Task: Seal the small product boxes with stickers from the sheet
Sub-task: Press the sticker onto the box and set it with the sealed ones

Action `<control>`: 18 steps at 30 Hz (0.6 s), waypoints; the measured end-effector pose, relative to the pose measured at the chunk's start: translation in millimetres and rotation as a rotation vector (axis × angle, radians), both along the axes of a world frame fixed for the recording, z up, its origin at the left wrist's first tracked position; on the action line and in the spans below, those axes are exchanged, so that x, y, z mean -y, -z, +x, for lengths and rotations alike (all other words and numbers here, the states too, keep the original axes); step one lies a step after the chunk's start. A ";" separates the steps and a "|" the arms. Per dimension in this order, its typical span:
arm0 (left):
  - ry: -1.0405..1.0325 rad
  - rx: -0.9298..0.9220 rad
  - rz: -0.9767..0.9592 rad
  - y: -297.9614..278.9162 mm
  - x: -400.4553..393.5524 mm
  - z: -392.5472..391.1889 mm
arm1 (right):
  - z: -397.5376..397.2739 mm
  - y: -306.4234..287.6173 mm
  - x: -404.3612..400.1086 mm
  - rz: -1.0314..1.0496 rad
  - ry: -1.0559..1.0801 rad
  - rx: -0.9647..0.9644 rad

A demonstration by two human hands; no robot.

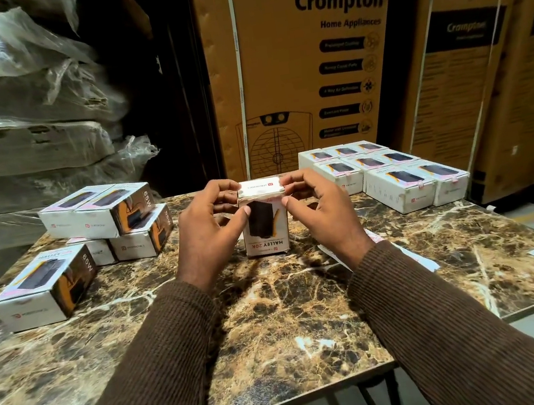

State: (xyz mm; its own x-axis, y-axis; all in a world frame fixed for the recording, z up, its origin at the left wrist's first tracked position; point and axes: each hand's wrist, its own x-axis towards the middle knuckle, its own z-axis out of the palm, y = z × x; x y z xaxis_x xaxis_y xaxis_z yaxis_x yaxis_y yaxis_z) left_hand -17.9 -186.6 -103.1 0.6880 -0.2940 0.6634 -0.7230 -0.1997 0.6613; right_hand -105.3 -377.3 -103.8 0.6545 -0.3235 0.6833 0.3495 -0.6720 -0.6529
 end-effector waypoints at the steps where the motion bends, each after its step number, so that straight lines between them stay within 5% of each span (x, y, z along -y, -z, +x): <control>1: -0.005 0.004 0.012 0.1 0.0 0.0 | 0.2 0.2 -0.3 -0.009 0.005 -0.007; 10: -0.053 0.083 0.085 0.6 2.5 -0.6 | -4.4 -4.8 -1.5 -0.028 0.014 0.052; 15: -0.081 0.376 0.173 -1.9 8.2 -14.7 | -19.5 -28.0 8.3 0.452 0.020 0.358; 18: 0.073 0.481 0.240 -2.6 21.8 -34.9 | -33.5 -45.4 24.3 0.766 -0.003 0.416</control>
State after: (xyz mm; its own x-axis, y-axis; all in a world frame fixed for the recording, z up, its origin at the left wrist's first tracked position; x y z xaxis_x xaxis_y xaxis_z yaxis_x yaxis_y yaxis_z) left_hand -52.8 -208.4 -100.6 0.2956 -0.5114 0.8069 -0.9505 -0.2424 0.1945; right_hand -138.8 -401.5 -58.4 0.4019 -0.7907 0.4617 0.6610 -0.0984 -0.7439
